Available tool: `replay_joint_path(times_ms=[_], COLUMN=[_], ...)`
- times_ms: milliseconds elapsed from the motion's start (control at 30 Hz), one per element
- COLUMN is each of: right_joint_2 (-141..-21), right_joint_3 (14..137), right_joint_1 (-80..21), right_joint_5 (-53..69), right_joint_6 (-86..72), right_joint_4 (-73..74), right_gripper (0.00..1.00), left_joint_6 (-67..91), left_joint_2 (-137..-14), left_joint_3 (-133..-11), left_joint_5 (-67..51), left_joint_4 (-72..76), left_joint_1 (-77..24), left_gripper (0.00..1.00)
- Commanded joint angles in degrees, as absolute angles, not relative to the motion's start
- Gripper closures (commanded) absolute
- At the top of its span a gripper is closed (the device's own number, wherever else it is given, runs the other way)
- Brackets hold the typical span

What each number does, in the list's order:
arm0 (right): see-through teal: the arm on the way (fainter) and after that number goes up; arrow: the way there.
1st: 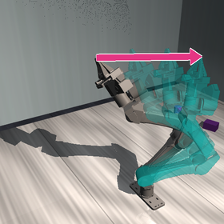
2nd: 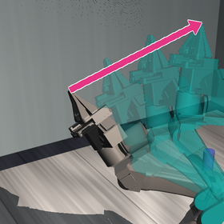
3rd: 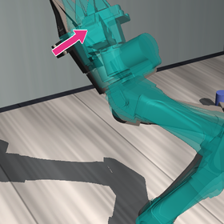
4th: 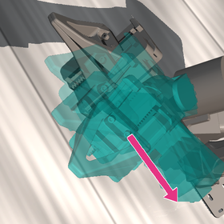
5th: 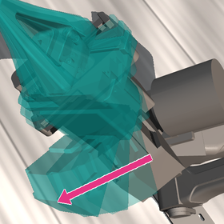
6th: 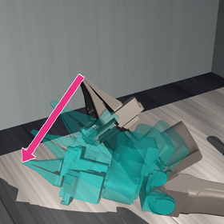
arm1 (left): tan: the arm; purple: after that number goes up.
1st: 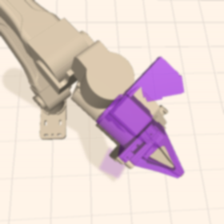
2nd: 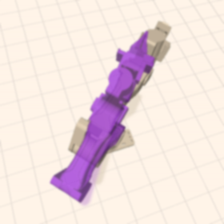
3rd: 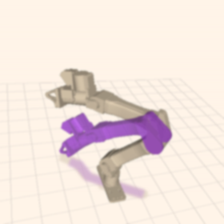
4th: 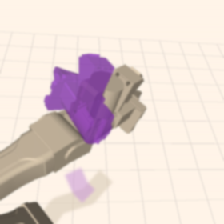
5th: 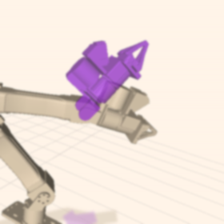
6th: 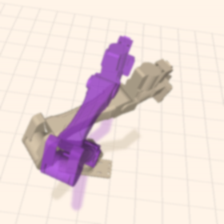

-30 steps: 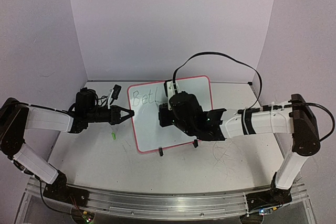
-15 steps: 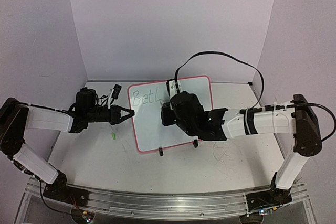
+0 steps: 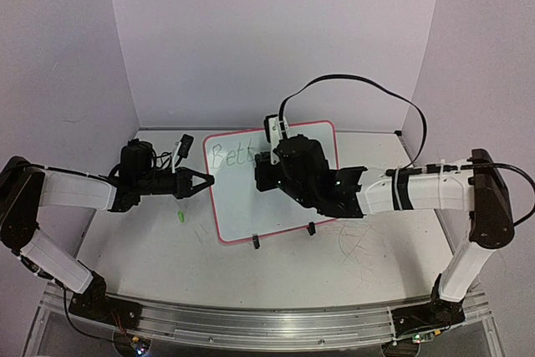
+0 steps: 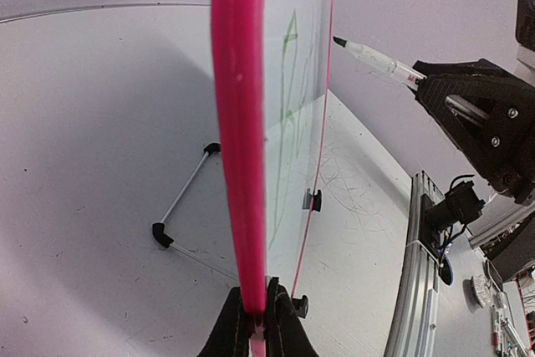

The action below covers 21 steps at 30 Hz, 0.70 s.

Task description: Write a sentence on the whiteboard

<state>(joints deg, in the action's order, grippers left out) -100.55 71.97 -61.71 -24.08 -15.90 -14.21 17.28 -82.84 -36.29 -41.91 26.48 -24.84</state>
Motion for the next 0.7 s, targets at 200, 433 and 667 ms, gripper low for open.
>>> replay_joint_path(times_ms=[200,433,667], right_joint_2=[-102.61,-102.99,-103.75], right_joint_3=[75.51,75.41,76.32], right_joint_1=[-61.22,-61.15,-61.20], right_joint_5=[-23.80,-24.10,-28.00], right_joint_6=[-16.00,-16.33,-17.78], right_joint_4=[-15.12,-14.85,-12.15], right_gripper=[1.00,1.00,1.00], left_joint_6=[14.24,14.15,14.15], left_joint_2=[-81.94,-82.07,-81.92], left_joint_3=[-37.79,-37.88,-37.88], left_joint_5=[-39.47,-39.46,-39.40], left_joint_4=[25.93,25.84,25.75], left_joint_1=[-25.22,-25.22,-25.22], left_gripper=[1.00,1.00,1.00])
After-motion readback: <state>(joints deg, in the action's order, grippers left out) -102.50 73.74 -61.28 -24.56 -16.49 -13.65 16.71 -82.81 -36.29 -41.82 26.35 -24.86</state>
